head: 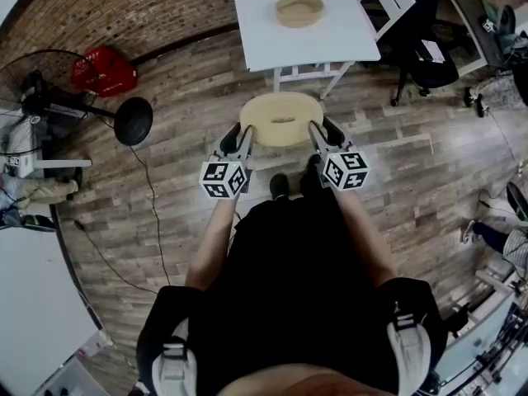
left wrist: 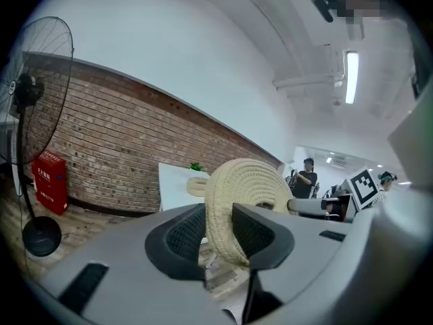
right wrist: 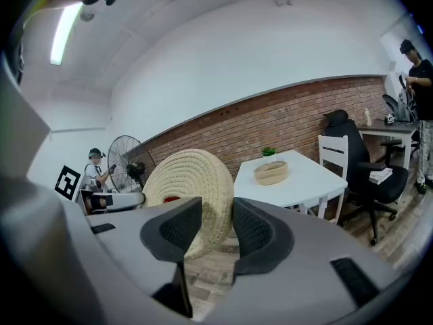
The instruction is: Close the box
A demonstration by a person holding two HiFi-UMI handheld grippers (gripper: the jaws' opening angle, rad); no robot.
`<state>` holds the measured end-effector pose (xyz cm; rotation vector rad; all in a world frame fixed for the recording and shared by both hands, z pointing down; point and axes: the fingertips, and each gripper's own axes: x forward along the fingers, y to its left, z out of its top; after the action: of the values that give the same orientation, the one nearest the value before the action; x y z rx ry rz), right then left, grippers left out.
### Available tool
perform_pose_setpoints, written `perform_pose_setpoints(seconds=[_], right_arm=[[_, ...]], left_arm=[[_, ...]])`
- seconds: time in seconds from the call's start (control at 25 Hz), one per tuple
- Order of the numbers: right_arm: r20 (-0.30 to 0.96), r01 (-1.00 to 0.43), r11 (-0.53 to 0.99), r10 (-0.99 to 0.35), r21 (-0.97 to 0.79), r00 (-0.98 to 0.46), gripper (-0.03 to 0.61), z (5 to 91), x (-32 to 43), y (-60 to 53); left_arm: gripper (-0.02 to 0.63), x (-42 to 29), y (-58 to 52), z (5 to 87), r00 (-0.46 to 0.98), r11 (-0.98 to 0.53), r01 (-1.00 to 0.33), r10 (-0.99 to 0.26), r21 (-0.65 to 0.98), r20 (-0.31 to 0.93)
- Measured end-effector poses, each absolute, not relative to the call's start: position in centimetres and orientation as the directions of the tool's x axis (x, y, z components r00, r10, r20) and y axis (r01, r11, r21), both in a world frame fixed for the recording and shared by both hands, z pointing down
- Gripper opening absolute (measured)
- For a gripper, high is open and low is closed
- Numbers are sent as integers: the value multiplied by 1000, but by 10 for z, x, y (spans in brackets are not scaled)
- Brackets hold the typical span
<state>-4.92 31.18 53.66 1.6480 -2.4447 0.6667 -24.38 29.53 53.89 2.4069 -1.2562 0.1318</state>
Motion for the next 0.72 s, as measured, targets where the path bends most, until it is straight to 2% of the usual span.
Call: perform_pose_setpoints(seconds=[0.72], right_arm=[[329, -909, 296, -861, -293, -387, 147, 538, -29, 295]], left_arm=[[130, -224, 278, 537, 602, -522, -794, -747, 313, 282]])
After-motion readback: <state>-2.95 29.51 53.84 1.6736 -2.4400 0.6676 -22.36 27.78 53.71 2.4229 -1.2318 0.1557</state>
